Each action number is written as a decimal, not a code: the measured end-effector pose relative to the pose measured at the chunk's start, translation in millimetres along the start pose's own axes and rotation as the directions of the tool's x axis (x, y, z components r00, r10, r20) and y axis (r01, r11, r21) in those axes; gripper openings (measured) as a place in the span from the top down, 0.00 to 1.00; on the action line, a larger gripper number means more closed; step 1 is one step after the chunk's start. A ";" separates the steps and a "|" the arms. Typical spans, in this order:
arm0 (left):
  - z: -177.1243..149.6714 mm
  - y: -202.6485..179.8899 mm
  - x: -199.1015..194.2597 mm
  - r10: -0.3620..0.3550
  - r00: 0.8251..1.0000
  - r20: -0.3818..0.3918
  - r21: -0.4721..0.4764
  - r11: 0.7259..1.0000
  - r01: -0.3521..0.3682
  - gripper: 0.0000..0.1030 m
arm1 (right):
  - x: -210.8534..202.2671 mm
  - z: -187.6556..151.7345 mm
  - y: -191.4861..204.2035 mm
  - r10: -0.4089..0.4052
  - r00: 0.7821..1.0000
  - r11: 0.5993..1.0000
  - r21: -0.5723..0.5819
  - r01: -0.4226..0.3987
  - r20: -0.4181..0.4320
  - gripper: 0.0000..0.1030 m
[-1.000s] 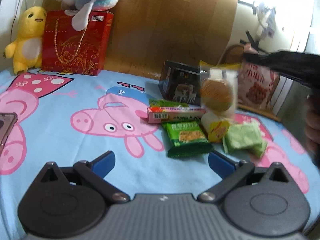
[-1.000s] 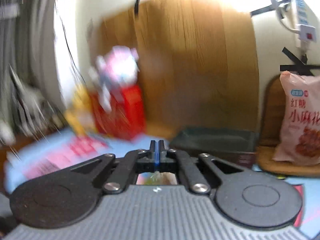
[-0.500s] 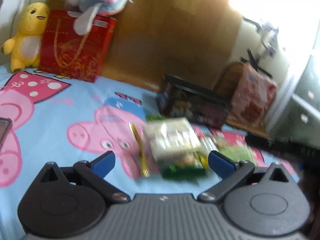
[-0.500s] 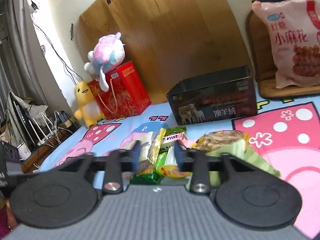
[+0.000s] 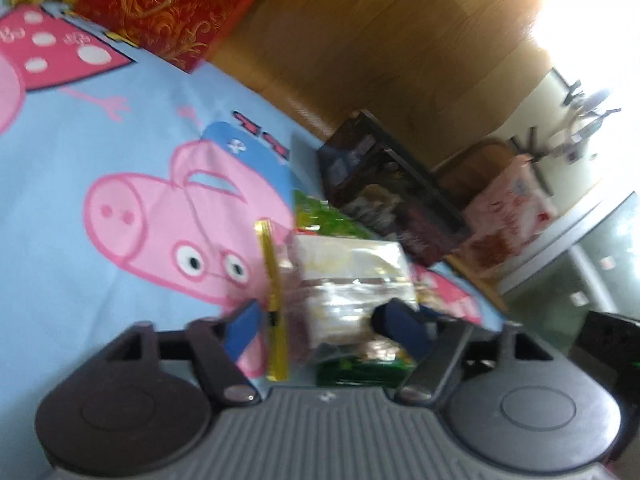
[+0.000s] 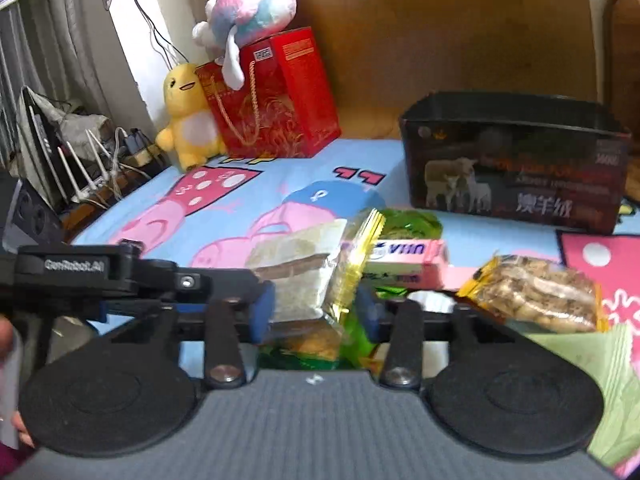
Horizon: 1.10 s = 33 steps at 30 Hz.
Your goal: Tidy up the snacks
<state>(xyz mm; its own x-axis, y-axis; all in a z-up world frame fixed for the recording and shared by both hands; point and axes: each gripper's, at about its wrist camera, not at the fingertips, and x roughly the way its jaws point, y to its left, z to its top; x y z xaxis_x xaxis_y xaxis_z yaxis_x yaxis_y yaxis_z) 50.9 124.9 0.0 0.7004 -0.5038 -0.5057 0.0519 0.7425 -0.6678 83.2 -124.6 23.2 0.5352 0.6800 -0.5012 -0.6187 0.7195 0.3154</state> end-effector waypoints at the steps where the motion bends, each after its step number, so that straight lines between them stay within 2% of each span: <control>1: -0.6 -0.4 -2.1 -0.016 1.000 -0.004 -0.003 1.000 0.016 0.43 | -3.9 -1.0 2.1 0.010 1.000 1.000 0.008 -0.010 0.003 0.66; 2: -2.2 -3.4 -4.5 -0.030 0.999 -0.012 0.006 1.000 0.030 0.44 | -9.9 -4.8 5.0 0.020 1.000 1.000 0.004 -0.020 0.013 0.69; 6: -16.3 -21.4 -14.5 -0.050 0.998 -0.034 0.066 0.996 0.052 0.44 | -39.1 -28.9 12.7 0.011 0.998 1.000 0.020 -0.012 0.054 0.70; 8: -28.3 -30.1 -19.7 -0.072 0.995 -0.066 0.089 0.993 0.078 0.45 | -59.4 -39.0 10.2 0.010 0.998 0.997 0.077 -0.015 0.065 0.70; 12: -58.3 -46.2 -33.6 -0.113 0.984 -0.141 0.146 0.980 0.133 0.45 | -97.3 -65.1 25.3 0.000 0.996 0.993 0.119 -0.011 0.088 0.70; 17: -93.5 -68.8 -25.0 -0.067 0.970 -0.235 0.260 0.957 0.129 0.45 | -121.3 -93.1 30.1 -0.062 0.996 0.983 0.174 0.051 0.057 0.68; 19: -98.3 -75.8 -21.3 -0.045 0.971 -0.235 0.298 0.947 0.117 0.43 | -123.4 -99.5 28.9 -0.081 0.995 0.982 0.176 0.071 0.051 0.62; 21: -97.0 -80.2 -25.1 -0.034 0.975 -0.218 0.321 0.941 0.105 0.36 | -124.4 -99.6 27.0 -0.098 0.994 0.982 0.166 0.089 0.047 0.41; 23: -91.2 -80.7 -33.7 -0.026 0.984 -0.176 0.330 0.940 0.084 0.24 | -126.6 -102.9 31.8 -0.106 0.993 0.991 0.090 0.100 0.059 0.29; 24: -89.5 -81.1 -37.4 -0.020 0.987 -0.157 0.332 0.940 0.072 0.23 | -125.8 -104.0 36.3 -0.109 0.993 0.993 0.040 0.107 0.054 0.29; 27: -83.8 -77.6 -41.2 -0.007 0.988 -0.152 0.320 0.946 0.056 0.28 | -116.2 -114.3 44.3 -0.117 0.993 0.990 -0.080 0.118 0.023 0.29; 29: -86.1 -78.1 -32.5 0.002 0.981 -0.196 0.322 0.945 0.063 0.41 | -105.5 -120.3 44.4 -0.133 0.991 0.983 -0.124 0.135 0.026 0.29; 30: -88.2 -78.2 -27.0 0.009 0.975 -0.222 0.326 0.943 0.065 0.43 | -102.2 -121.2 46.0 -0.146 0.989 0.978 -0.144 0.150 0.039 0.32; 31: -91.9 -78.1 -19.7 0.016 0.968 -0.251 0.330 0.942 0.070 0.46 | -100.4 -120.8 45.9 -0.154 0.987 0.974 -0.158 0.160 0.047 0.36; 32: -96.9 -80.8 -17.6 0.011 0.973 -0.232 0.354 0.932 0.074 0.46 | -96.7 -119.4 46.8 -0.168 0.984 0.971 -0.163 0.175 0.055 0.44; 33: -99.0 -84.1 -15.1 0.013 0.971 -0.237 0.372 0.925 0.078 0.46 | -93.8 -117.8 46.1 -0.165 0.984 0.972 -0.159 0.173 0.059 0.57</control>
<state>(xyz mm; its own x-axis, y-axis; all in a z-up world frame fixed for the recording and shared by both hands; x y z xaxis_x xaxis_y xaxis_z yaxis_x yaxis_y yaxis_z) -34.6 26.3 9.7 0.5125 -0.5843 -0.6292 0.3677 0.8115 -0.4541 -63.2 -171.9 -10.2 0.6633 0.5590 -0.4976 -0.6006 0.7943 0.0916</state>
